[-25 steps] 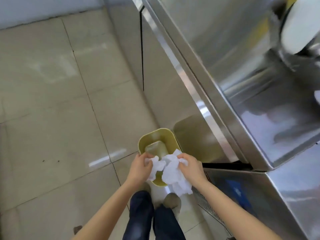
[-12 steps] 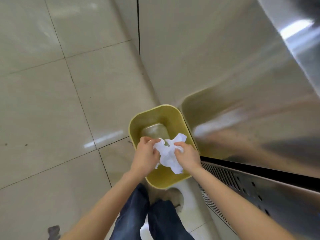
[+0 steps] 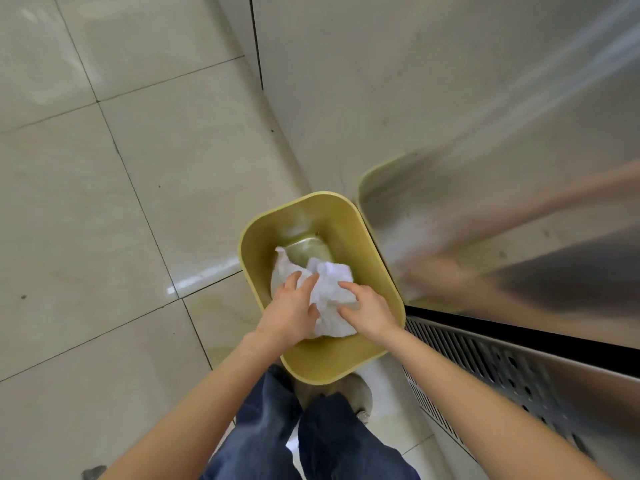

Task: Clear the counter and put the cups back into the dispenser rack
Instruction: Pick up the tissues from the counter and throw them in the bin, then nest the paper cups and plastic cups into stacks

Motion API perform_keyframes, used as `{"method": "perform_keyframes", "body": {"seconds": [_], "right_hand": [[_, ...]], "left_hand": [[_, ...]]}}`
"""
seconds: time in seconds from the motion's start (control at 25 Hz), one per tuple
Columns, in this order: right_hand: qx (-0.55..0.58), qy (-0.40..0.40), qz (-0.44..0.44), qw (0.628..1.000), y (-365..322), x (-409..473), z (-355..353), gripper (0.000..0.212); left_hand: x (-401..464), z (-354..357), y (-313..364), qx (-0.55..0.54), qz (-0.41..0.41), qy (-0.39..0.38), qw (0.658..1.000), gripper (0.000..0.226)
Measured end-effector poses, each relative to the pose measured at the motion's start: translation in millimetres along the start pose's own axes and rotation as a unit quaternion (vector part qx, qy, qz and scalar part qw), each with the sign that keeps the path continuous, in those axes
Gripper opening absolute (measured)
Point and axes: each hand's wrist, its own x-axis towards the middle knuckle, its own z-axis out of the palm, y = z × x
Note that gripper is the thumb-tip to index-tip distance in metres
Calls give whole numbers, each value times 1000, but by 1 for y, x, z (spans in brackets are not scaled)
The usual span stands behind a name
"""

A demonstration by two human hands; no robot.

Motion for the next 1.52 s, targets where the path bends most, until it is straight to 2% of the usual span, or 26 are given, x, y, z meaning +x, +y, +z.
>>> {"method": "perform_keyframes", "body": {"seconds": [0.12, 0.28, 0.4, 0.52, 0.76, 1.04, 1.32, 1.52], "right_hand": [[-36, -11, -4, 999, -12, -18, -9, 57], [-94, -28, -18, 995, -45, -60, -29, 67], [-186, -7, -38, 982, -79, -103, -50, 73], [-225, 25, -51, 973, -115, -153, -71, 77], [-222, 99, -78, 967, -170, -250, -101, 78], [-199, 193, -132, 952, -221, -349, -143, 75], [-139, 277, -143, 940, -238, -415, -181, 73], [-92, 355, -109, 924, -227, -451, -201, 70]], "left_hand": [[-22, -17, 7, 8, 0, 7, 1000, 54], [-72, -55, 25, 84, -5, 18, 996, 56], [-117, -90, 43, 127, -7, 37, 991, 62], [-165, -127, 62, 139, -9, 60, 988, 68], [-255, -193, 97, 172, 19, 128, 977, 74], [-337, -253, 135, 200, 55, 161, 965, 76], [-381, -285, 179, 223, 138, 188, 946, 78], [-396, -295, 222, 236, 234, 198, 922, 76]]}}
